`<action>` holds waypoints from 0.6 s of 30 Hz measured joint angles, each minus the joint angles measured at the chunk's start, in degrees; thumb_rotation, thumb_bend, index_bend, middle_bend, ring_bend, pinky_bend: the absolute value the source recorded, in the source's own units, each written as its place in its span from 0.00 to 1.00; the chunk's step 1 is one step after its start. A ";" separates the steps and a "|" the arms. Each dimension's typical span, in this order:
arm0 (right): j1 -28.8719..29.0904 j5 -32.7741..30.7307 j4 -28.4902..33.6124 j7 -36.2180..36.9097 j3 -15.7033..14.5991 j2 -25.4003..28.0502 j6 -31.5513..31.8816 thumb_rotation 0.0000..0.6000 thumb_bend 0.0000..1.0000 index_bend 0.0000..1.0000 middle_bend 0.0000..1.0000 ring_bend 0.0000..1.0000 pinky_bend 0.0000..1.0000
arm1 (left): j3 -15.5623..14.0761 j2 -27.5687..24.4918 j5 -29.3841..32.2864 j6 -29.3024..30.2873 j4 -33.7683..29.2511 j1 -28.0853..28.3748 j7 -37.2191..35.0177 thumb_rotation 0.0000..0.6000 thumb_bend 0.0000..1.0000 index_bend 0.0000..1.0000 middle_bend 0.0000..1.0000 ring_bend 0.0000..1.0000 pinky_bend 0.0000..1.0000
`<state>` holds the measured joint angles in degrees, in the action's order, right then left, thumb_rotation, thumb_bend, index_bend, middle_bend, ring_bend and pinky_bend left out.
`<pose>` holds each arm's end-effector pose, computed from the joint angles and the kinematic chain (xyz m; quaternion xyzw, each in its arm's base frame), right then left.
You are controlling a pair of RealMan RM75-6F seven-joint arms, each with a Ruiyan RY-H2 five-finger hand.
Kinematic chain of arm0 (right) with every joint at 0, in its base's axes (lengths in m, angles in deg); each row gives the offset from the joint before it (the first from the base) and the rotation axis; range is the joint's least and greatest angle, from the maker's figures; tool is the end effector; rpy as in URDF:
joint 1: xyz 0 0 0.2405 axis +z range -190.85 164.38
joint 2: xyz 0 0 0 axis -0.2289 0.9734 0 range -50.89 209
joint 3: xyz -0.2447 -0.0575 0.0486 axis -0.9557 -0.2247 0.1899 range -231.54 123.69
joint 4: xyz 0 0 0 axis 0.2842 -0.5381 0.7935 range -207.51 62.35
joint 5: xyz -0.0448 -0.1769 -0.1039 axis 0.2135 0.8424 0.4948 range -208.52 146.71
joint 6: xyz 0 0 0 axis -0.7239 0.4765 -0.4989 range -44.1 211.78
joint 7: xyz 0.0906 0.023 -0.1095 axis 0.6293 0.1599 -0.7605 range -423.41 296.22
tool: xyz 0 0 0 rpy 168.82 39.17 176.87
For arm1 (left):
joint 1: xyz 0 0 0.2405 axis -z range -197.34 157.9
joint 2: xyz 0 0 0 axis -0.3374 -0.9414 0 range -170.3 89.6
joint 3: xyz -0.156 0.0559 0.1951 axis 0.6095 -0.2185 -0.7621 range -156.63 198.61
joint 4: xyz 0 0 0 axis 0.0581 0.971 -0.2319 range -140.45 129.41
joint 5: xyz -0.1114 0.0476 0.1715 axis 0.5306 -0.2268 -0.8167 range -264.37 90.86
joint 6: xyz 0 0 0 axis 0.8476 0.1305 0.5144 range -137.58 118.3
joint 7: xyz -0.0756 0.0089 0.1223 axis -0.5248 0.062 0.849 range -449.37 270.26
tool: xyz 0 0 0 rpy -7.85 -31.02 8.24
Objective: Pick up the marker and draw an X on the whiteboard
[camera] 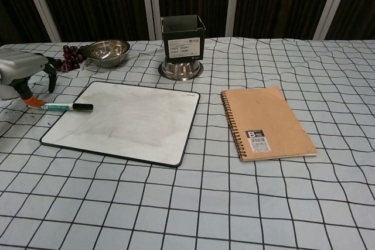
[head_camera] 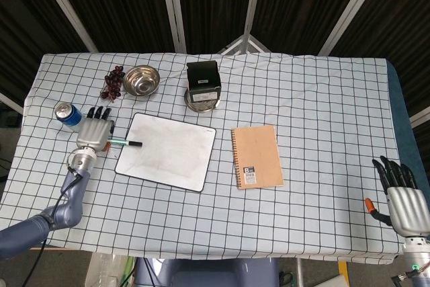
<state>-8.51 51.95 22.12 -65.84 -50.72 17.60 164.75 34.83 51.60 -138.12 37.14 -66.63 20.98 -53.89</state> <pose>-0.3174 -0.1806 0.1644 0.5984 -0.4064 0.3481 0.5963 -0.2558 0.4003 0.0129 -0.7177 -0.3371 -0.1844 0.5808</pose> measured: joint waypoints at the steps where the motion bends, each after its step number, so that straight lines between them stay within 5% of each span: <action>1: -0.01 0.00 -0.02 0.06 0.00 0.02 0.00 1.00 0.35 0.00 0.00 0.00 0.00 | -0.10 0.40 0.16 -0.22 0.44 0.21 0.01 1.00 0.41 0.46 0.07 0.00 0.00; 11: 0.00 -0.31 0.10 0.30 0.04 0.07 -0.21 1.00 0.35 0.00 0.00 0.00 0.00 | -0.97 3.27 0.49 -1.40 3.86 1.61 -1.14 1.00 0.44 0.48 0.07 0.00 0.00; 18: -0.01 -0.62 0.13 0.61 0.14 0.10 -0.29 1.00 0.35 0.00 0.00 0.00 0.00 | -1.18 4.84 0.32 -2.20 5.62 2.66 -2.52 1.00 0.56 0.61 0.11 0.00 0.00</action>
<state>-8.52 51.33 22.25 -65.24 -50.58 17.69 164.46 33.65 56.44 -137.80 34.94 -61.01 23.64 -56.41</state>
